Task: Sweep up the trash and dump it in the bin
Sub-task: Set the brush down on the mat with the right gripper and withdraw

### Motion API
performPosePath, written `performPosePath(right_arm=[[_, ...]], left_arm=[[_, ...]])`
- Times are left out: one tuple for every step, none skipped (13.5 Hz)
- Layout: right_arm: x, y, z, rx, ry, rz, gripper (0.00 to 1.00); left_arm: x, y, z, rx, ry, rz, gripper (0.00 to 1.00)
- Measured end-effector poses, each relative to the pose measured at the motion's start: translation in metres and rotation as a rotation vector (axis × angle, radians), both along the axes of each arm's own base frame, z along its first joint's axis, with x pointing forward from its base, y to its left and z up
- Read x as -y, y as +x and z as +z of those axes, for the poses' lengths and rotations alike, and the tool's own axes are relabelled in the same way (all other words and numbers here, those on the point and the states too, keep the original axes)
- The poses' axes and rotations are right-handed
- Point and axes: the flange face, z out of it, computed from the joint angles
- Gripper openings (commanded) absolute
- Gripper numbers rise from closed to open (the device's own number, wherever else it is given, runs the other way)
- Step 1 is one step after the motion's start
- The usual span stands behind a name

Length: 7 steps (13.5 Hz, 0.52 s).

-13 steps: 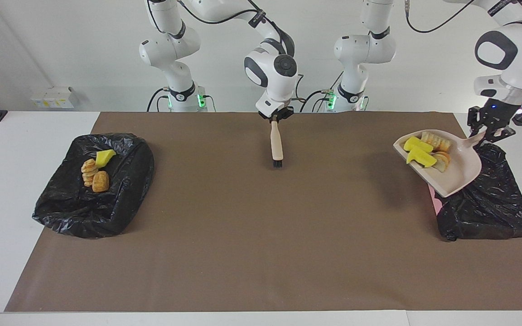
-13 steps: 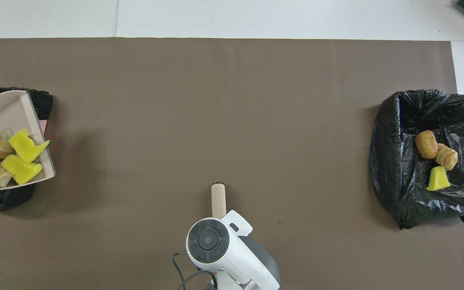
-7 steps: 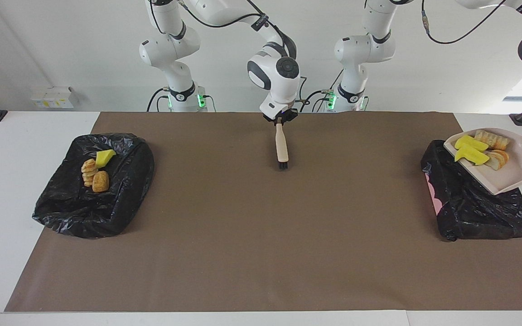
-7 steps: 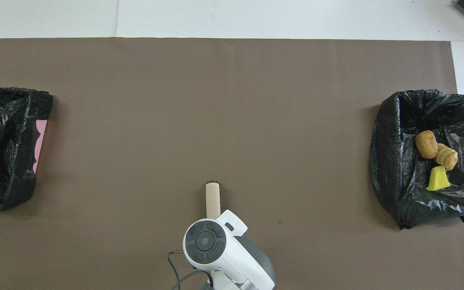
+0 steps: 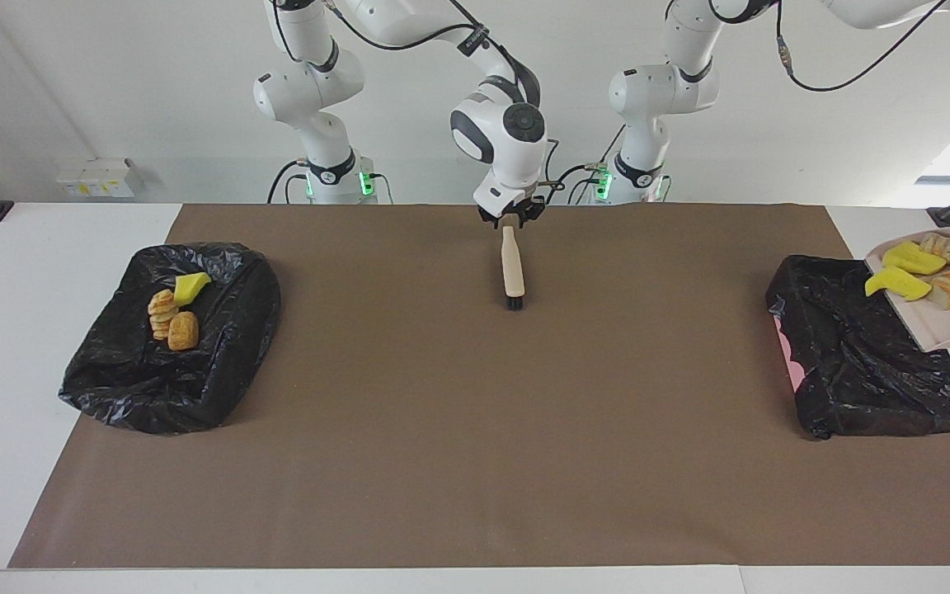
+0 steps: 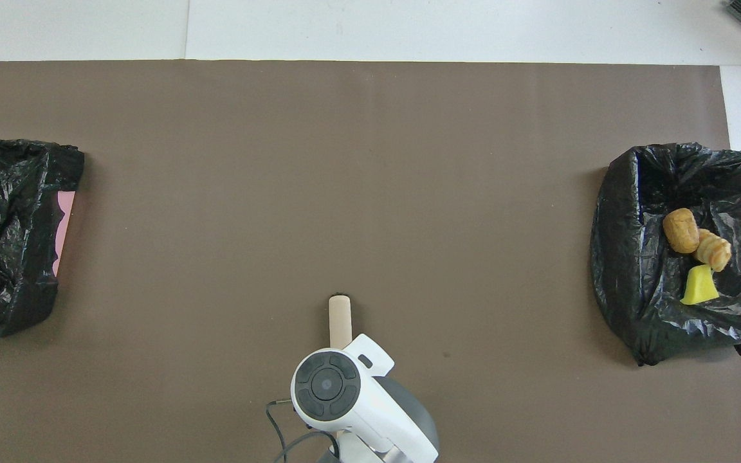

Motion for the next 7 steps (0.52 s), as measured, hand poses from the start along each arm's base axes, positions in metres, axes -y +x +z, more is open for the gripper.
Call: performPosePath(right_arm=[[-0.002, 0.002, 0.005, 0.0, 0.002, 0.001, 1.0], [-0.003, 0.006, 0.014, -0.004, -0.001, 0.001, 1.0], [-0.003, 0.014, 0.028, -0.005, 0.0, -0.005, 1.0], [0.002, 0.026, 0.046, -0.004, 0.001, -0.019, 1.0], [0.01, 0.04, 0.068, -0.003, 0.003, -0.041, 1.0], [0.022, 0.054, 0.089, -0.003, 0.002, -0.065, 1.0], [0.034, 0.069, 0.112, -0.004, 0.002, -0.087, 1.0]], left_arm=[[0.002, 0.002, -0.001, -0.009, 0.037, 0.008, 0.0], [0.005, 0.003, -0.001, -0.018, 0.071, 0.011, 0.0], [0.008, 0.006, 0.0, -0.026, 0.105, 0.011, 0.0], [0.012, 0.008, 0.0, -0.029, 0.134, 0.011, 0.0], [0.017, 0.012, 0.001, -0.034, 0.164, 0.006, 0.0], [0.023, 0.015, 0.001, -0.039, 0.201, -0.001, 0.0], [0.029, 0.019, 0.002, -0.041, 0.233, -0.006, 0.0]])
